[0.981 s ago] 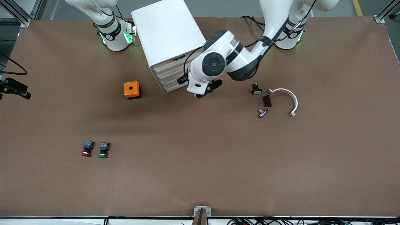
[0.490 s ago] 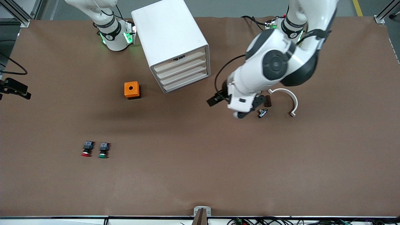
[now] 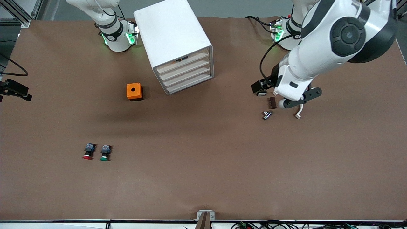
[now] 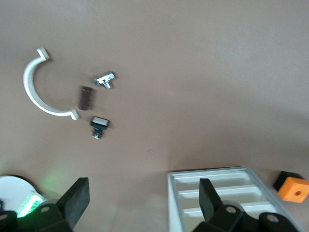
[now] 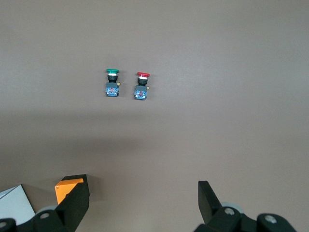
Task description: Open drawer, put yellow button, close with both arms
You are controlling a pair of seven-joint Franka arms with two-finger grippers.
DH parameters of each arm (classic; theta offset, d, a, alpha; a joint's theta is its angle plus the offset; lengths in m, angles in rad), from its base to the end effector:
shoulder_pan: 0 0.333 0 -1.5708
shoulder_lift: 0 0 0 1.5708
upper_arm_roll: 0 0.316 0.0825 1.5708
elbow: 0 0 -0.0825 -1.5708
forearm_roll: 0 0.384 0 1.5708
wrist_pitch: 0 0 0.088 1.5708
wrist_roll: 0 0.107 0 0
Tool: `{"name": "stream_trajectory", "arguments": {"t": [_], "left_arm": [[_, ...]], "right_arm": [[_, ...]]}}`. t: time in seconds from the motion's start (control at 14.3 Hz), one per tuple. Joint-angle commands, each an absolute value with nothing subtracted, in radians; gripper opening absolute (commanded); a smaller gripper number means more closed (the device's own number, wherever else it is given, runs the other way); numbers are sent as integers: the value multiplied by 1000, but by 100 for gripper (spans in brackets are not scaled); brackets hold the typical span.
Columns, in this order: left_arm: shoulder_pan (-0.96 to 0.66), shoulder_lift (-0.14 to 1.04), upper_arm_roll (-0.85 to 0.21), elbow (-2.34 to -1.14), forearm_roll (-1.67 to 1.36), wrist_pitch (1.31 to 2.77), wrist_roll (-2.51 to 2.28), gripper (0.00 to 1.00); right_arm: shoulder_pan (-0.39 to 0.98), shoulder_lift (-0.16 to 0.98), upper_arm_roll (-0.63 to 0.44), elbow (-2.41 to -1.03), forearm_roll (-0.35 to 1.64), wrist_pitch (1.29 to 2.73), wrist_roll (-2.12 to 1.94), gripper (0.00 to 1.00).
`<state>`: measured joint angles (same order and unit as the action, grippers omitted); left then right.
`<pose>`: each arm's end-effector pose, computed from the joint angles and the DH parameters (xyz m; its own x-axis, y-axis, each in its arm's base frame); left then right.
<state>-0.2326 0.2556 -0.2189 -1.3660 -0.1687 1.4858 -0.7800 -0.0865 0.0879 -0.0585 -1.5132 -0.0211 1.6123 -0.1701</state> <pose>0.5560 -0.2718 0.5688 0.9201 0.3045 -0.2464 0.3298 -0.9416 0.0679 0.5792 -0.0852 0.6055 0.9996 0.0262 0.0067 0.0260 -0.9993 0.0278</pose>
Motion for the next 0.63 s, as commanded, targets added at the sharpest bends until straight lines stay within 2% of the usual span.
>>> {"name": "stream_trajectory", "arguments": {"t": [0.0, 0.28, 0.56], "left_arm": [[-152, 216, -227, -1390, -149, 1442, -642, 100], [-87, 154, -207, -1404, -74, 1339, -382, 100], [-94, 40, -71, -1518, -61, 1319, -172, 100]], "right_arm": [[-101, 78, -43, -1511, -35, 1606, -183, 100], [-103, 78, -43, -1511, -32, 1606, -183, 100], [-101, 78, -43, -1509, -31, 1605, -184, 100]]}}
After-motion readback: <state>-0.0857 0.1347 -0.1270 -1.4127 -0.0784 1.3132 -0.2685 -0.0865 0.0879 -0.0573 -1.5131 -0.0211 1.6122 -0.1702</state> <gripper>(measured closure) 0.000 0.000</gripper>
